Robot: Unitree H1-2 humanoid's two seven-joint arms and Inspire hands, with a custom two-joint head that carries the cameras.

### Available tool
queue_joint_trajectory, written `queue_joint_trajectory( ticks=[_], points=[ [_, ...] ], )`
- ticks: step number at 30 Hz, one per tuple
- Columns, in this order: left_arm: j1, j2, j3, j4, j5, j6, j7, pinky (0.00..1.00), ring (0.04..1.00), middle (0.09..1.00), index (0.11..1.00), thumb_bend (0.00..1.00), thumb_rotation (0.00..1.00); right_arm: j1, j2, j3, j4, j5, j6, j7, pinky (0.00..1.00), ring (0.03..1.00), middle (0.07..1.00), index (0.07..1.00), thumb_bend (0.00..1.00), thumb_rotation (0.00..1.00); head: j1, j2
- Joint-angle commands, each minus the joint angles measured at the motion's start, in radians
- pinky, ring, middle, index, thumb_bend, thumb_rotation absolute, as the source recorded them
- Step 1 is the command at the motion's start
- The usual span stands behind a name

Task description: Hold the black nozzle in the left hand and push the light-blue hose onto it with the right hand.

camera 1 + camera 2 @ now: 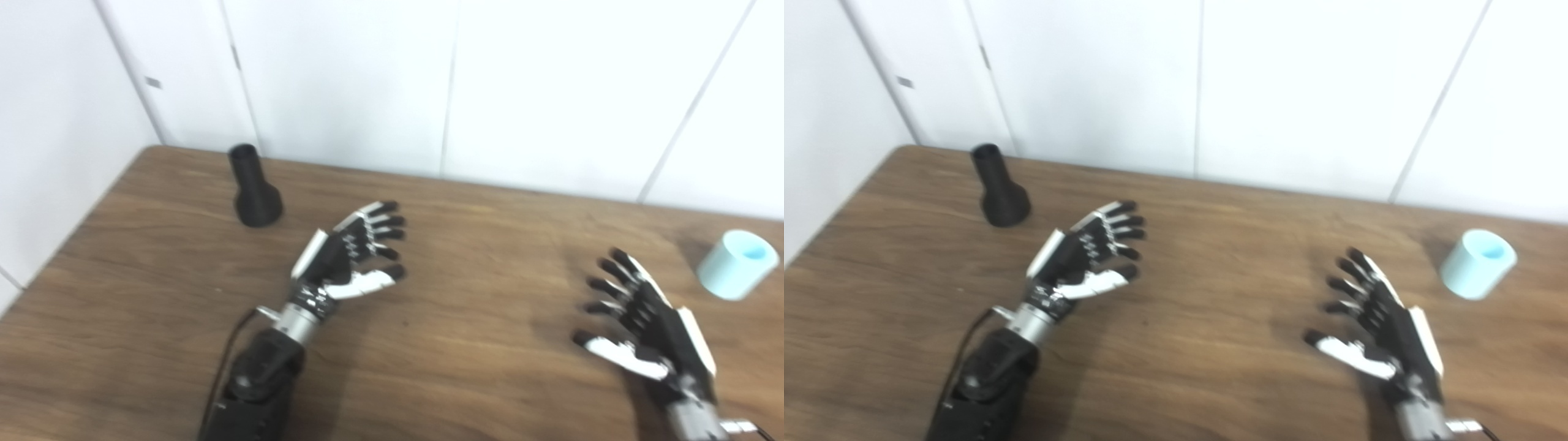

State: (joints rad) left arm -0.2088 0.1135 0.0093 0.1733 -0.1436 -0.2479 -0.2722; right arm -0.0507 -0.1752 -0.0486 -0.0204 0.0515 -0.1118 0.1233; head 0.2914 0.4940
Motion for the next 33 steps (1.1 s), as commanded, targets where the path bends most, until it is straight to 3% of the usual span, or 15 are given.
queue_joint_trajectory(
  ticks=[1, 5, 9, 12, 15, 20, 25, 28, 33],
  points=[
    [0.028, -0.029, 0.013, 0.010, 0.012, -0.045, 0.050, 0.61, 0.824, 0.863, 0.841, 0.77, 0.26, -0.024, -0.001, -0.005, -0.054, -0.001, 0.002, -0.009, 0.59, 0.755, 0.868, 0.895, 0.71, 0.07, 0.004, -0.004],
    [0.052, -0.040, 0.057, -0.047, 0.053, -0.072, 0.126, 0.60, 0.814, 0.848, 0.819, 0.74, 0.30, -0.026, 0.004, -0.007, -0.070, 0.016, 0.025, -0.005, 0.58, 0.754, 0.867, 0.902, 0.69, 0.01, 0.026, -0.022],
    [0.077, -0.028, 0.111, -0.127, 0.172, -0.095, 0.236, 0.64, 0.770, 0.806, 0.791, 0.69, 0.26, -0.032, 0.008, -0.007, -0.074, 0.029, 0.040, -0.001, 0.56, 0.761, 0.872, 0.912, 0.68, 0.00, 0.041, -0.035],
    [0.085, -0.009, 0.171, -0.197, 0.228, -0.065, 0.305, 0.68, 0.747, 0.775, 0.757, 0.69, 0.25, -0.033, 0.012, -0.007, -0.095, 0.034, 0.073, -0.003, 0.56, 0.761, 0.871, 0.916, 0.66, 0.00, 0.048, -0.041],
    [0.079, 0.002, 0.228, -0.257, 0.250, -0.006, 0.364, 0.65, 0.725, 0.755, 0.734, 0.69, 0.21, -0.034, 0.011, -0.007, -0.103, 0.035, 0.083, -0.003, 0.57, 0.765, 0.873, 0.917, 0.66, 0.00, 0.053, -0.044],
    [0.050, 0.024, 0.290, -0.277, 0.258, 0.029, 0.440, 0.66, 0.766, 0.805, 0.765, 0.70, 0.18, -0.034, 0.011, -0.009, -0.117, 0.033, 0.101, -0.006, 0.59, 0.777, 0.873, 0.914, 0.67, 0.00, 0.057, -0.043],
    [0.020, 0.056, 0.326, -0.251, 0.294, 0.016, 0.504, 0.69, 0.810, 0.856, 0.823, 0.71, 0.17, -0.029, 0.018, -0.010, -0.144, 0.039, 0.116, -0.006, 0.59, 0.765, 0.872, 0.917, 0.65, 0.00, 0.058, -0.043],
    [-0.001, 0.071, 0.333, -0.237, 0.310, 0.025, 0.526, 0.75, 0.853, 0.893, 0.865, 0.71, 0.17, -0.027, 0.016, -0.009, -0.147, 0.041, 0.105, -0.003, 0.59, 0.765, 0.876, 0.925, 0.63, 0.00, 0.059, -0.039],
    [-0.035, 0.115, 0.327, -0.192, 0.336, 0.057, 0.532, 0.98, 0.939, 0.957, 0.949, 0.75, 0.24, -0.016, 0.025, -0.011, -0.159, 0.053, 0.082, -0.006, 0.59, 0.746, 0.872, 0.931, 0.57, 0.00, 0.032, -0.052]
  ],
)
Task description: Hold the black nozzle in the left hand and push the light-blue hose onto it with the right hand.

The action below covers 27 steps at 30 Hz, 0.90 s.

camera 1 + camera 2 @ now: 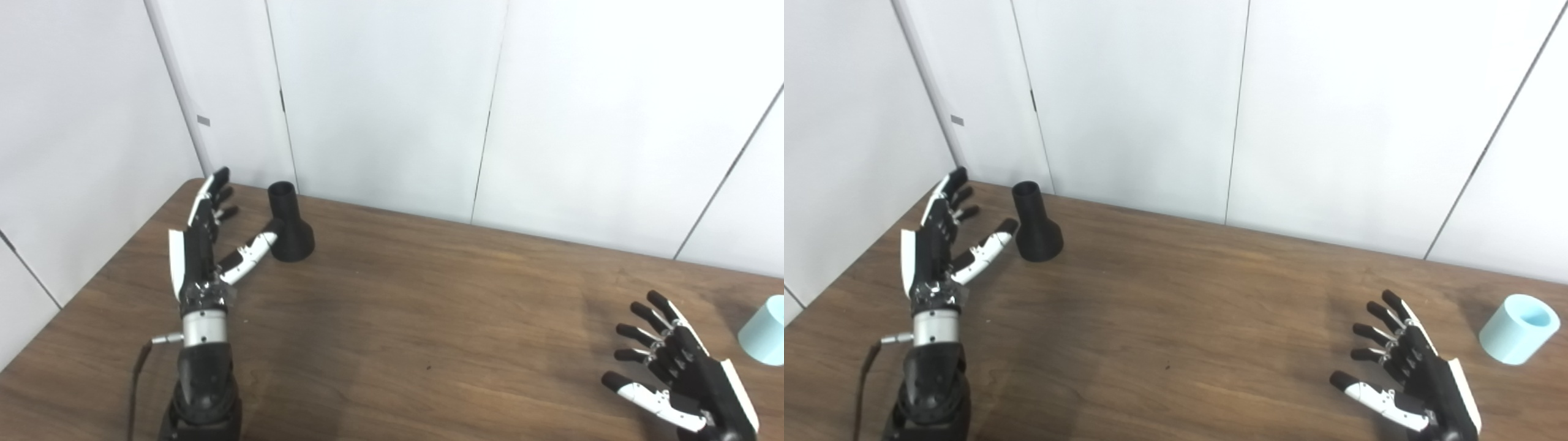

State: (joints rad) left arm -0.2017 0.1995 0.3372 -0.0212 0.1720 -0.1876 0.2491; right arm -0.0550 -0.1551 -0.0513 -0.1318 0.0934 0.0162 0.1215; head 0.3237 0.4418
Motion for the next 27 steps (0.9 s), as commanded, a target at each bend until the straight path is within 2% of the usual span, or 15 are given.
queue_joint_trajectory(
  ticks=[1, 3, 6, 10, 14, 19, 20, 23, 26, 27],
  points=[
    [-0.049, 0.041, -0.005, 0.016, 0.032, 0.009, 0.010, 0.99, 0.961, 0.969, 0.974, 0.77, 0.25, -0.010, 0.003, -0.006, -0.057, 0.006, -0.030, -0.006, 0.60, 0.746, 0.872, 0.927, 0.57, 0.00, -0.004, 0.001],
    [-0.069, 0.058, -0.009, 0.038, 0.039, 0.061, 0.009, 1.00, 0.991, 0.992, 0.995, 0.82, 0.29, -0.011, -0.004, -0.001, -0.064, -0.008, -0.017, -0.004, 0.60, 0.755, 0.879, 0.923, 0.59, 0.00, -0.006, 0.001],
    [-0.098, 0.069, -0.009, 0.068, 0.014, 0.112, 0.005, 1.00, 1.000, 1.000, 1.000, 0.85, 0.29, -0.013, -0.005, 0.000, -0.069, -0.011, -0.021, -0.003, 0.56, 0.753, 0.878, 0.927, 0.59, 0.00, 0.000, 0.002],
    [-0.124, 0.091, -0.013, 0.104, 0.004, 0.167, 0.001, 1.00, 1.000, 1.000, 1.000, 0.89, 0.29, -0.010, -0.004, -0.004, -0.072, -0.006, -0.028, -0.003, 0.57, 0.753, 0.878, 0.934, 0.58, 0.00, 0.001, 0.001],
    [-0.139, 0.122, -0.040, 0.130, 0.050, 0.219, 0.009, 0.94, 1.000, 1.000, 1.000, 0.94, 0.32, -0.005, -0.005, -0.007, -0.082, -0.009, -0.015, -0.006, 0.61, 0.758, 0.875, 0.935, 0.58, 0.00, 0.005, -0.001],
    [-0.161, 0.174, -0.085, 0.171, 0.075, 0.252, -0.018, 0.86, 0.984, 1.000, 1.000, 0.97, 0.32, -0.002, -0.004, -0.005, -0.092, -0.022, -0.009, -0.010, 0.61, 0.763, 0.878, 0.938, 0.57, 0.00, 0.006, 0.000],
    [-0.166, 0.184, -0.094, 0.179, 0.074, 0.261, -0.031, 0.87, 0.988, 1.000, 1.000, 0.98, 0.34, -0.001, -0.003, -0.006, -0.092, -0.021, -0.011, -0.010, 0.61, 0.759, 0.877, 0.939, 0.56, 0.00, 0.005, -0.001],
    [-0.180, 0.207, -0.117, 0.198, 0.069, 0.320, -0.068, 0.98, 0.999, 1.000, 1.000, 1.00, 0.36, -0.001, -0.004, -0.007, -0.089, -0.018, -0.015, -0.007, 0.62, 0.752, 0.881, 0.940, 0.54, 0.00, 0.004, -0.001],
    [-0.188, 0.228, -0.151, 0.218, 0.104, 0.362, -0.079, 0.98, 1.000, 1.000, 1.000, 1.00, 0.35, -0.002, -0.007, -0.004, -0.091, -0.025, -0.007, -0.006, 0.60, 0.742, 0.876, 0.940, 0.55, 0.00, 0.007, 0.002],
    [-0.191, 0.235, -0.166, 0.230, 0.123, 0.370, -0.076, 0.97, 1.000, 1.000, 1.000, 1.00, 0.37, -0.002, -0.007, -0.004, -0.092, -0.026, -0.005, -0.006, 0.60, 0.739, 0.877, 0.941, 0.55, 0.00, 0.007, 0.002]
  ],
)
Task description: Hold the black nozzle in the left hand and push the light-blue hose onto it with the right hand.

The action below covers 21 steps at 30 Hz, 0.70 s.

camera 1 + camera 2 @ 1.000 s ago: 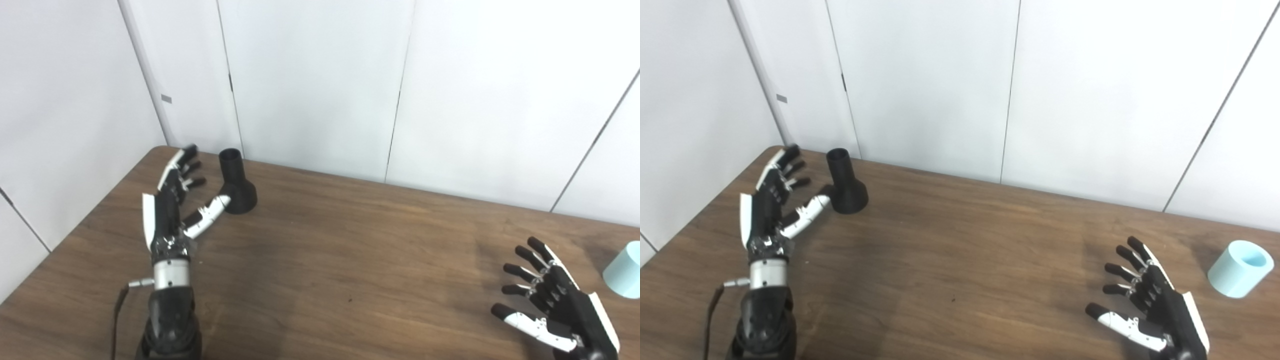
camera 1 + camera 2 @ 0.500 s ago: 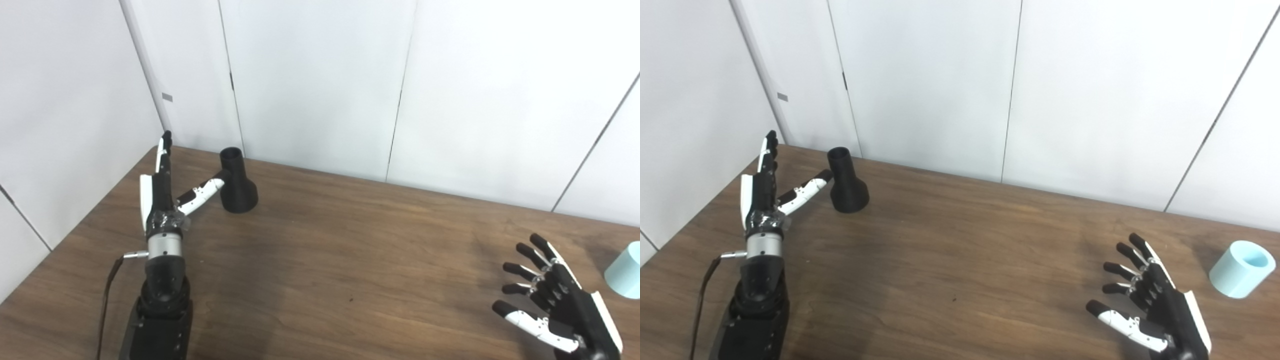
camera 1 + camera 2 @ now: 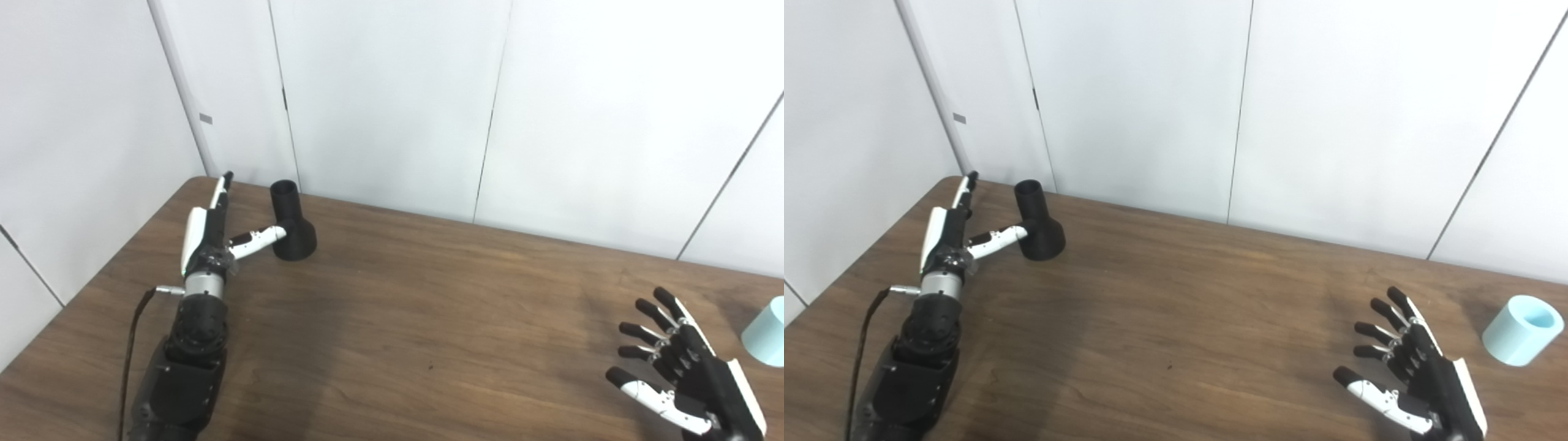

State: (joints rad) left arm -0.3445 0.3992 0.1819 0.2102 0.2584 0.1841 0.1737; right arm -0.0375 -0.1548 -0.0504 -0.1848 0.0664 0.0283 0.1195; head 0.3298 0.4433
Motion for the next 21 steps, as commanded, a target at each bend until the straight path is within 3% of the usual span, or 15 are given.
queue_joint_trajectory(
  ticks=[1, 6, 10, 21],
  points=[
    [-0.051, 0.042, -0.022, 0.009, 0.049, 0.006, 0.002, 0.96, 1.000, 1.000, 1.000, 1.00, 0.39, -0.019, -0.006, -0.005, -0.041, 0.002, -0.011, -0.005, 0.60, 0.738, 0.877, 0.940, 0.55, 0.00, 0.001, 0.000],
    [-0.063, 0.071, -0.072, 0.077, 0.089, 0.002, 0.000, 0.89, 0.932, 0.935, 0.994, 1.00, 0.41, -0.022, -0.005, -0.003, -0.040, 0.005, 0.002, -0.002, 0.60, 0.734, 0.885, 0.947, 0.54, 0.00, 0.001, 0.007],
    [-0.074, 0.081, -0.105, 0.134, 0.102, -0.020, -0.001, 0.99, 0.973, 0.976, 0.986, 1.00, 0.42, -0.023, -0.005, 0.001, -0.046, -0.010, 0.021, -0.007, 0.63, 0.722, 0.883, 0.942, 0.54, 0.00, -0.003, 0.009],
    [-0.126, 0.070, -0.161, 0.319, 0.119, -0.108, 0.030, 1.00, 1.000, 1.000, 1.000, 1.00, 0.40, -0.017, -0.003, 0.006, -0.060, -0.015, 0.032, -0.005, 0.55, 0.685, 0.882, 0.952, 0.55, 0.00, -0.018, 0.013]
  ],
)
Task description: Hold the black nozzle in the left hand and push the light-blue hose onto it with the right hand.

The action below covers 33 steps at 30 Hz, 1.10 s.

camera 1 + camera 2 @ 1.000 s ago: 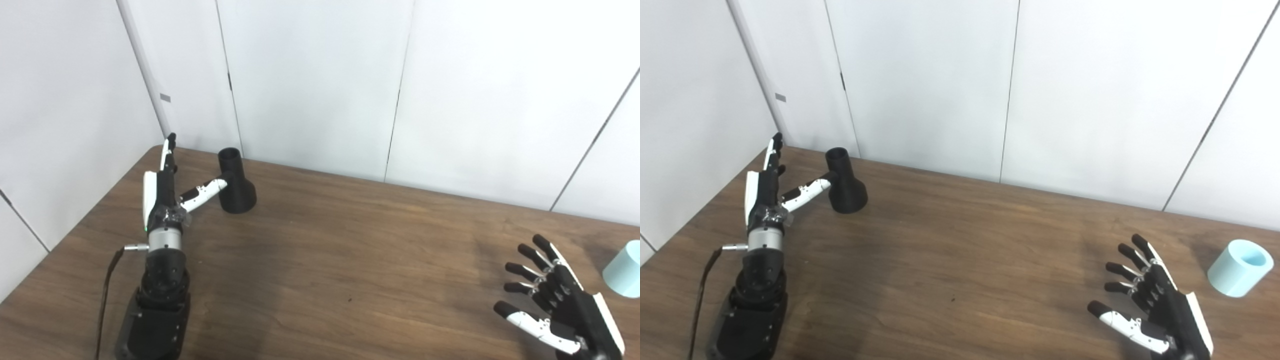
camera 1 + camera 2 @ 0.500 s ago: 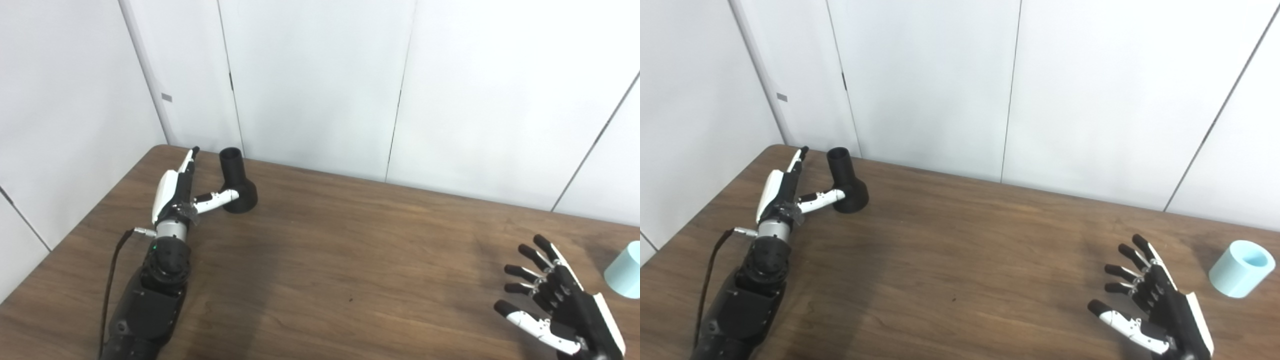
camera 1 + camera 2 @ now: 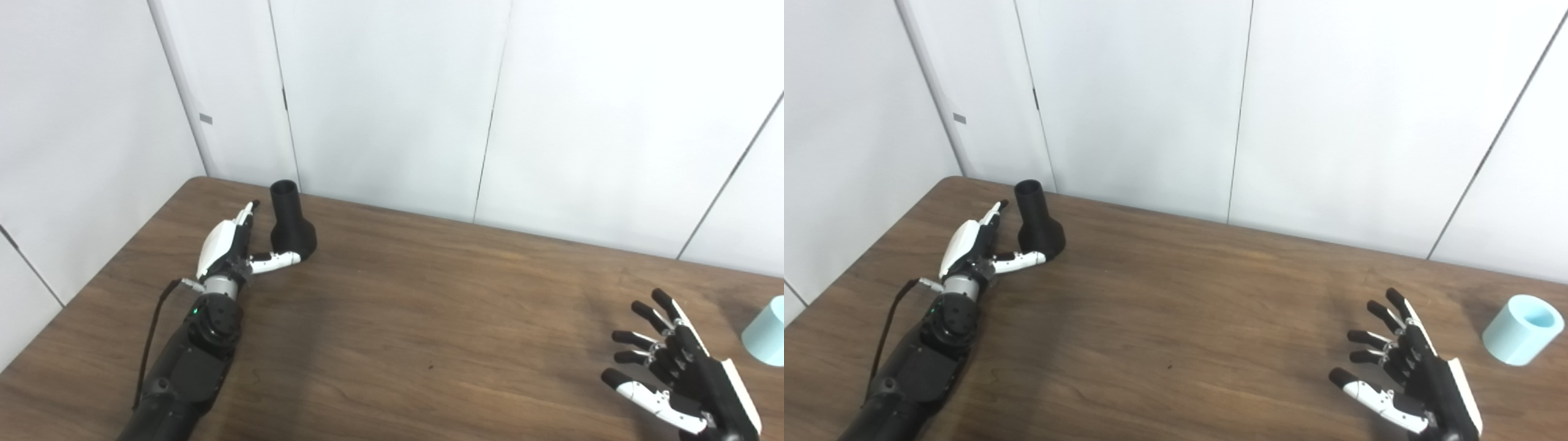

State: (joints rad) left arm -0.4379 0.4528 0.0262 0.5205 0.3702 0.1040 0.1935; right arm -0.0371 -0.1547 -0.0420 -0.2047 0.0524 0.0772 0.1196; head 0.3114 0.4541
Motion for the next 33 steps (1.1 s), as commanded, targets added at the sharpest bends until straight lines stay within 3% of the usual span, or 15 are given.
queue_joint_trajectory(
  ticks=[1, 8, 20, 27, 33],
  points=[
    [-0.036, 0.013, -0.009, 0.022, 0.009, -0.035, 0.017, 1.00, 1.000, 1.000, 1.000, 1.00, 0.40, -0.017, -0.003, -0.003, -0.043, -0.002, -0.014, -0.006, 0.54, 0.682, 0.880, 0.949, 0.56, 0.00, -0.001, 0.003],
    [-0.041, -0.006, -0.035, 0.052, 0.014, -0.055, 0.046, 1.00, 1.000, 1.000, 0.975, 1.00, 0.35, -0.014, 0.001, -0.004, -0.060, -0.002, -0.002, -0.011, 0.55, 0.673, 0.874, 0.938, 0.56, 0.00, -0.007, 0.007],
    [-0.045, -0.018, -0.066, 0.051, -0.016, -0.047, -0.014, 1.00, 1.000, 0.991, 0.969, 1.00, 0.39, -0.011, 0.007, -0.008, -0.071, 0.003, 0.006, -0.013, 0.56, 0.672, 0.871, 0.933, 0.55, 0.00, -0.012, 0.015],
    [-0.042, -0.026, -0.066, 0.043, -0.046, -0.013, -0.067, 1.00, 1.000, 0.986, 0.971, 1.00, 0.35, 0.000, 0.006, -0.012, -0.083, 0.011, 0.008, -0.012, 0.58, 0.670, 0.874, 0.936, 0.54, 0.00, -0.017, 0.023],
    [-0.041, -0.032, -0.070, 0.054, -0.030, 0.004, -0.049, 1.00, 1.000, 0.971, 0.951, 1.00, 0.35, 0.010, 0.005, -0.018, -0.096, 0.018, 0.008, -0.011, 0.55, 0.654, 0.862, 0.932, 0.55, 0.00, -0.014, 0.034]
  ],
)
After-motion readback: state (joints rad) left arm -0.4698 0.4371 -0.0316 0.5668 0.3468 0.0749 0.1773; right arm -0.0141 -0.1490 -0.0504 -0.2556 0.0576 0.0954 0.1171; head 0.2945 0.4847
